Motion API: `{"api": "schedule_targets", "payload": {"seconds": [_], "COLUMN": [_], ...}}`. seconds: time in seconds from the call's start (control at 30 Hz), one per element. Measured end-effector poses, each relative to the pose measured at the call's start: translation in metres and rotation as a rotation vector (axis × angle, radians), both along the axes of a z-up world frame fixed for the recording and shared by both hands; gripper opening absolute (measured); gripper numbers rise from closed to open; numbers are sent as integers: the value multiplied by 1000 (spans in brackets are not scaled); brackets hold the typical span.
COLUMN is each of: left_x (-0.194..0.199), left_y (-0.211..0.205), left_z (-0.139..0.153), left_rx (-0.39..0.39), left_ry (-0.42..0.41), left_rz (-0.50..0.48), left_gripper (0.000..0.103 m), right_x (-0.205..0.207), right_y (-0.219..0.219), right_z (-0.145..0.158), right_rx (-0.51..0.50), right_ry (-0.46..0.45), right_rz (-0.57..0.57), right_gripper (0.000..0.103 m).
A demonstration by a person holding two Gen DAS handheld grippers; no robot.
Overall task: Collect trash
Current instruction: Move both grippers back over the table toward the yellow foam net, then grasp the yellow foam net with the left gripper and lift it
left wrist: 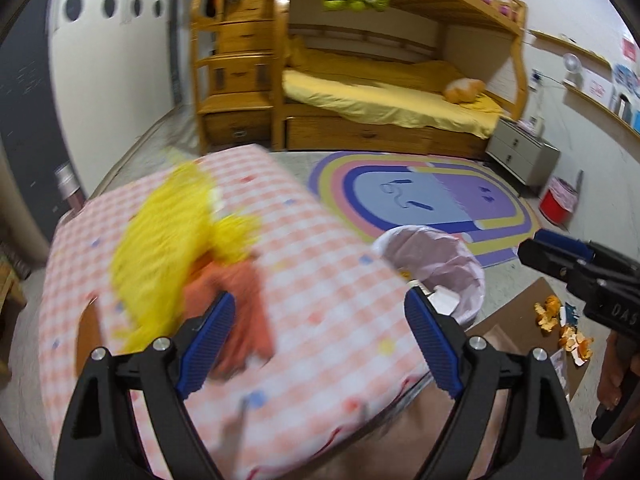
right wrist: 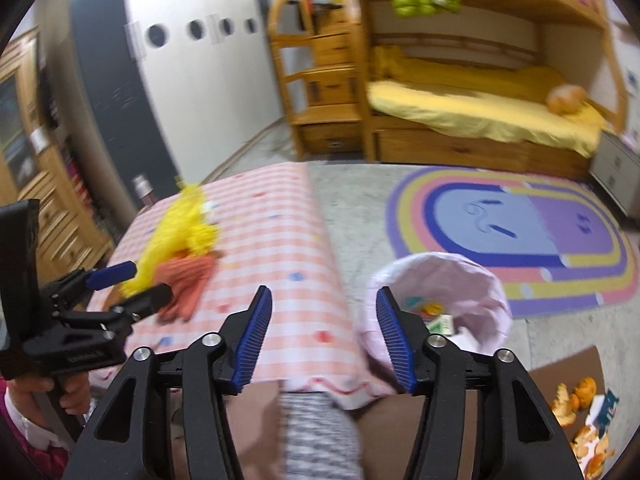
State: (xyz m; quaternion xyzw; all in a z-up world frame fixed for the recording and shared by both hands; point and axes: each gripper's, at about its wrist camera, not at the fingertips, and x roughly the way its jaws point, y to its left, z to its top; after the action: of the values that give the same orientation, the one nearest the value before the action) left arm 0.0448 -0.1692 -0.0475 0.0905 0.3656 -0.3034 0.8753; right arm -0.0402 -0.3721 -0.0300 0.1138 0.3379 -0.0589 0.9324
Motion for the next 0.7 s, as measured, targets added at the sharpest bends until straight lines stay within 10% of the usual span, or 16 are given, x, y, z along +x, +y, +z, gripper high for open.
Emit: {"api": "schedule_targets", "payload": {"seconds": [0.37,0.7], "left_x": [10,46], "left_y": [112,103], "left_z": [-8,-11], "left_rx": [23,35], "left_ry": [-27,-37], "left_rz": [265,269], "left_gripper": [88,88], "right_x": [43,68], "right_y": [91,104], "right_z": [-3,3], "right_rx": [-49,-92], "right_ry": [49,39], "right_rz": [186,176], "right_gripper": [64,64]}}
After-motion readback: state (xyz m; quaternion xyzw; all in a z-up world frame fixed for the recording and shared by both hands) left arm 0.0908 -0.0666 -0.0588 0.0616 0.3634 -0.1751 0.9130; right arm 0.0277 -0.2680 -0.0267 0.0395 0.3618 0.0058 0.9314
